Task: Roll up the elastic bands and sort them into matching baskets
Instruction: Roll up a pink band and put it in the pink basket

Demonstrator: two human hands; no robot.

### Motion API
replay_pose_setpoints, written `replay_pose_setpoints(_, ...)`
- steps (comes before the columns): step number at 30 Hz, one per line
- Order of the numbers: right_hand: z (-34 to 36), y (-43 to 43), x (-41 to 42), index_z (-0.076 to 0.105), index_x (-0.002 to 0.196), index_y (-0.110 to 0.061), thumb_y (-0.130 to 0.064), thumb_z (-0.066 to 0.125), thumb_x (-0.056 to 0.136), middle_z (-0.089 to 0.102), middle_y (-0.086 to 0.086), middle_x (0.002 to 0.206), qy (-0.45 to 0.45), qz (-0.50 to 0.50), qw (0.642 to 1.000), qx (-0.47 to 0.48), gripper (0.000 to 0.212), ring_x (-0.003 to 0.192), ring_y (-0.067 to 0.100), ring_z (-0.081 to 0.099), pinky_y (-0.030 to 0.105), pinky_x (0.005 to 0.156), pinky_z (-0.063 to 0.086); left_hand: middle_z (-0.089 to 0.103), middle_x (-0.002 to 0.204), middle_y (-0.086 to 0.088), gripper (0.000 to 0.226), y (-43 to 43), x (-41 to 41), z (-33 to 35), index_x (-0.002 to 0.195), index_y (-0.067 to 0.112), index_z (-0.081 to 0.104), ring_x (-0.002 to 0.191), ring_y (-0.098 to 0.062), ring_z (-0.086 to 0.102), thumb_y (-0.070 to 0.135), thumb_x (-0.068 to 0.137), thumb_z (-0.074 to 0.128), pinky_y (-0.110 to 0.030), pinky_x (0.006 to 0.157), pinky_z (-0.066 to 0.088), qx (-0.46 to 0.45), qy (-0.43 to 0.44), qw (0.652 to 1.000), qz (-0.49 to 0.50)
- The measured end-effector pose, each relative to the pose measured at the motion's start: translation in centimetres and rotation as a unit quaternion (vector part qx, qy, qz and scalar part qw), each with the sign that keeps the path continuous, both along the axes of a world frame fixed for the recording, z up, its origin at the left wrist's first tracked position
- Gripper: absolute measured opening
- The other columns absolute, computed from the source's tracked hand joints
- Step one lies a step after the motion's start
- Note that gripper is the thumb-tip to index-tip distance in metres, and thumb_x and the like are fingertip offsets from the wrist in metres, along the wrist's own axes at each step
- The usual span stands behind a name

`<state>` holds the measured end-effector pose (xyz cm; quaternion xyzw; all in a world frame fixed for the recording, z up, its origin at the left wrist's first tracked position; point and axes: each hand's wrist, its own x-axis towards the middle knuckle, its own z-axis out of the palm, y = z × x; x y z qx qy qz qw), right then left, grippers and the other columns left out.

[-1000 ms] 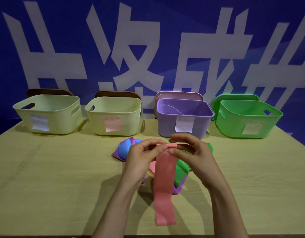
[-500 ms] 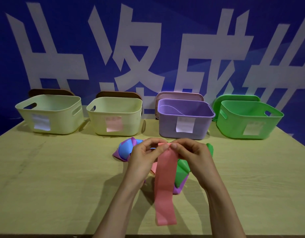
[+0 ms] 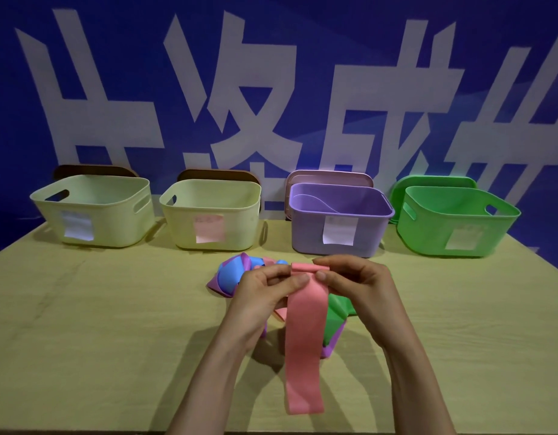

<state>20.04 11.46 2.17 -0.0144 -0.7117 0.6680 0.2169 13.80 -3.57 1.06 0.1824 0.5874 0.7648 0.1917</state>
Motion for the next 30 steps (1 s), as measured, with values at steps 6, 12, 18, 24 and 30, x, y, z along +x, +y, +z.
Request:
replay_pose_setpoints(6, -0.1, -0.2, -0.2, 0.074, 0.086, -0.009, 0.009, 0.072, 0.072, 0.075, 0.001, 0.083, 0.008, -0.018, 1.0, 0.021, 0.023, 0.076, 0.006, 0.069, 0.017, 0.072, 0.052, 0.072, 0.08, -0.009, 0.029, 0.6, 0.0, 0.2, 0.09, 0.008, 0.075, 0.073, -0.015, 0.067, 0.033, 0.077, 0.068, -0.021, 0.058, 0.05, -0.016, -0.01, 0.999, 0.034)
replay_pose_setpoints(12, -0.3, 0.1, -0.7, 0.071, 0.095, -0.012, 0.006, 0.073, 0.074, 0.075, -0.004, 0.086, -0.022, 0.01, 0.999, 0.034, 0.028, 0.081, 0.005, 0.069, 0.015, 0.072, 0.051, 0.071, 0.075, -0.002, 0.009, 0.8, -0.6, -0.1, 0.087, 0.009, 0.073, 0.071, -0.012, 0.067, 0.012, 0.086, 0.065, -0.019, 0.06, 0.052, -0.013, 0.009, 0.999, 0.048)
replay_pose_setpoints(18, -0.7, 0.6, -1.8, 0.074, 0.085, -0.015, -0.014, 0.068, 0.085, 0.073, 0.007, 0.081, -0.061, -0.011, 0.996, 0.062, 0.007, 0.076, 0.013, 0.066, 0.037, 0.077, 0.056, 0.074, 0.08, 0.002, 0.009, 1.5, -1.1, -0.9, 0.084, 0.017, 0.073, 0.081, -0.01, 0.069, 0.009, 0.082, 0.07, -0.022, 0.074, 0.054, -0.036, 0.052, 0.994, 0.086)
replay_pose_setpoints(24, -1.4, 0.9, -2.6, 0.075, 0.077, -0.016, -0.006, 0.071, 0.081, 0.074, 0.002, 0.078, -0.046, -0.024, 0.997, 0.057, 0.012, 0.073, 0.008, 0.066, 0.027, 0.073, 0.054, 0.074, 0.086, 0.002, 0.012, 1.9, -1.6, -1.8, 0.086, 0.02, 0.072, 0.089, -0.014, 0.069, 0.01, 0.081, 0.071, -0.028, 0.086, 0.053, -0.063, 0.094, 0.988, 0.106)
replay_pose_setpoints(30, -1.4, 1.0, -2.3, 0.075, 0.082, -0.012, -0.007, 0.071, 0.079, 0.074, -0.002, 0.078, -0.029, -0.017, 0.999, 0.017, 0.007, 0.073, 0.003, 0.064, 0.015, 0.068, 0.049, 0.073, 0.089, -0.003, 0.019, 1.6, -1.2, -1.4, 0.1, 0.016, 0.068, 0.081, -0.013, 0.068, 0.009, 0.082, 0.069, -0.021, 0.067, 0.053, -0.038, -0.004, 0.998, 0.058)
